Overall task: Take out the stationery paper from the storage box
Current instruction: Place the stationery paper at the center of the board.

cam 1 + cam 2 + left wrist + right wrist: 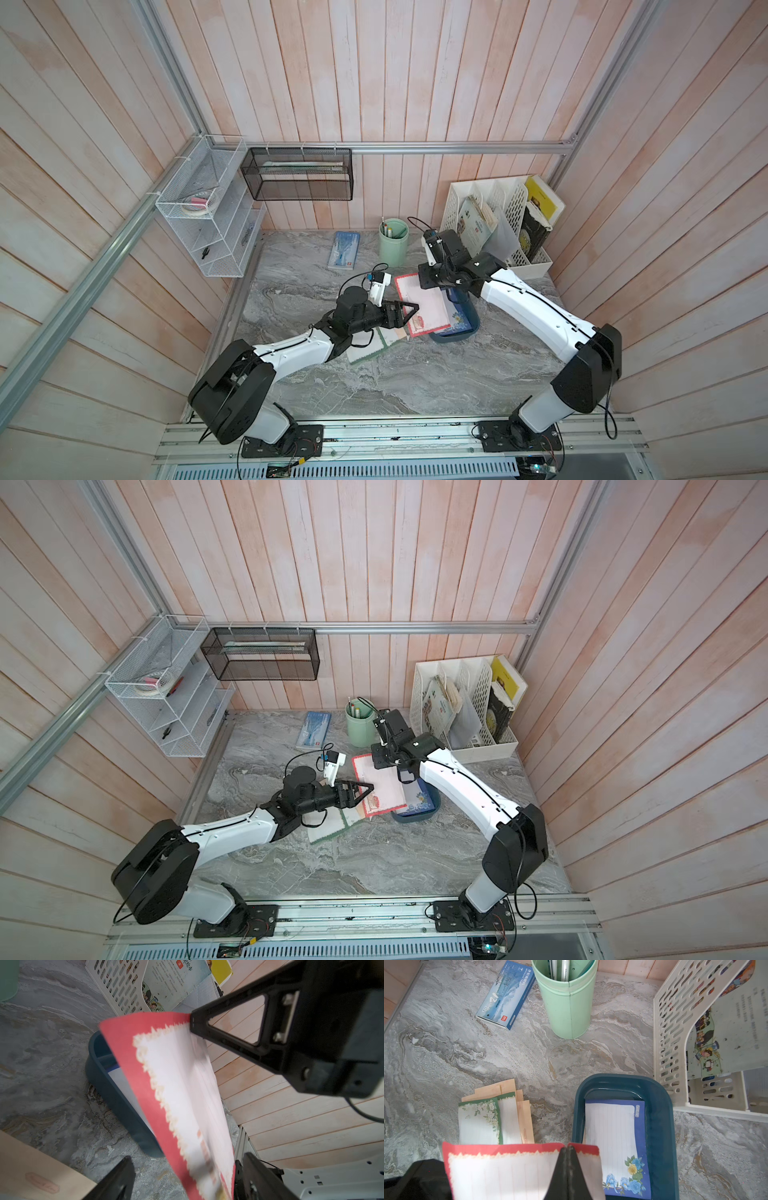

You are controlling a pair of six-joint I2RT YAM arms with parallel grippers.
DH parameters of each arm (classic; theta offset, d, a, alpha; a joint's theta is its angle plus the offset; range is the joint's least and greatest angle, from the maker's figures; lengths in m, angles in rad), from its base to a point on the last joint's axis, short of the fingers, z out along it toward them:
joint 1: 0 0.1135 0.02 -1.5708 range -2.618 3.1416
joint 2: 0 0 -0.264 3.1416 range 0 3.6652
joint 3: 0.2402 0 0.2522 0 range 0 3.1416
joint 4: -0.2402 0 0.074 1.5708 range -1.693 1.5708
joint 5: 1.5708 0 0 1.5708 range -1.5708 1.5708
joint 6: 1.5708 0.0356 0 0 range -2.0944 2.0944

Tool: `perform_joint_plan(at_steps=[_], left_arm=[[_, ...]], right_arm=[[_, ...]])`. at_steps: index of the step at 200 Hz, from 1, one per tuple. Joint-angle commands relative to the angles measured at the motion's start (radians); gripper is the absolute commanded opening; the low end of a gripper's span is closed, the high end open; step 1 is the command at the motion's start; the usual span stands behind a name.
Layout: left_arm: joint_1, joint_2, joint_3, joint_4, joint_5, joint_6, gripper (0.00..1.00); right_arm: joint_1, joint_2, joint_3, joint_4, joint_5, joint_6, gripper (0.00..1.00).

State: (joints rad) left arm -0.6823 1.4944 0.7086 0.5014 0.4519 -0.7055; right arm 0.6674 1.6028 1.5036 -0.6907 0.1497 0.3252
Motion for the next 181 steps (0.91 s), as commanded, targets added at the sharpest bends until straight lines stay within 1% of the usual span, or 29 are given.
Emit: perform_joint_plan(at_steps=[1,48,64,68,80,86,99,111,115,119,131,140,143,146,149,156,165,173,181], left_arm=[[-0.006,0.020,0.026,0.050,0.001,0.015,0.72],[-0.006,-0.021,0.003,0.061,0.011,0.012,0.18],[-0.006,-0.058,-0.015,0.037,0.002,0.020,0.03],[-0.006,-0.072,-0.021,0.030,-0.002,0.023,0.00],[-0.006,-0.115,-0.045,0.006,-0.015,0.031,0.00],[-0.006,-0.140,-0.061,-0.003,-0.020,0.037,0.00],[-0.006,-0.202,-0.093,-0.042,-0.035,0.059,0.00],[-0.005,-0.260,-0.126,-0.082,-0.056,0.086,0.00],[-0.005,-0.277,-0.132,-0.102,-0.065,0.094,0.00],[-0.004,-0.296,-0.141,-0.120,-0.073,0.103,0.00],[-0.001,-0.345,-0.167,-0.154,-0.079,0.125,0.00],[0.001,-0.378,-0.187,-0.164,-0.074,0.133,0.00],[0.002,-0.388,-0.194,-0.165,-0.072,0.135,0.00],[0.002,-0.398,-0.199,-0.165,-0.069,0.136,0.00],[0.003,-0.406,-0.204,-0.166,-0.066,0.137,0.00],[0.005,-0.425,-0.216,-0.169,-0.058,0.139,0.00],[0.005,-0.445,-0.222,-0.179,-0.057,0.139,0.00],[0.004,-0.460,-0.225,-0.187,-0.056,0.139,0.00],[0.004,-0.475,-0.227,-0.187,-0.047,0.141,0.00]], right_arm=[[0.020,0.010,0.026,-0.025,-0.009,0.021,0.00],[0.024,0.004,-0.021,0.006,-0.038,0.030,0.00],[0.025,-0.001,-0.040,0.014,-0.032,0.031,0.00],[0.026,-0.003,-0.044,0.016,-0.028,0.030,0.03],[0.024,-0.022,-0.064,0.029,-0.006,0.030,0.17],[0.024,-0.037,-0.078,0.041,0.004,0.030,0.21],[0.011,-0.086,-0.119,0.090,0.012,0.028,0.27],[-0.018,-0.148,-0.174,0.160,-0.043,0.016,0.32],[-0.031,-0.172,-0.195,0.190,-0.075,0.011,0.35],[-0.045,-0.197,-0.216,0.223,-0.113,0.009,0.39],[-0.100,-0.282,-0.307,0.362,-0.279,0.003,0.49],[-0.155,-0.341,-0.388,0.485,-0.450,0.026,0.60],[-0.178,-0.359,-0.415,0.531,-0.519,0.038,0.64],[-0.195,-0.372,-0.441,0.569,-0.592,0.056,0.70],[-0.219,-0.384,-0.467,0.622,-0.660,0.075,0.72],[-0.262,-0.408,-0.524,0.735,-0.792,0.127,0.75],[-0.298,-0.421,-0.577,0.866,-0.926,0.204,0.77],[-0.312,-0.419,-0.613,0.967,-1.024,0.252,0.78],[-0.315,-0.407,-0.636,1.035,-1.089,0.282,0.78]])
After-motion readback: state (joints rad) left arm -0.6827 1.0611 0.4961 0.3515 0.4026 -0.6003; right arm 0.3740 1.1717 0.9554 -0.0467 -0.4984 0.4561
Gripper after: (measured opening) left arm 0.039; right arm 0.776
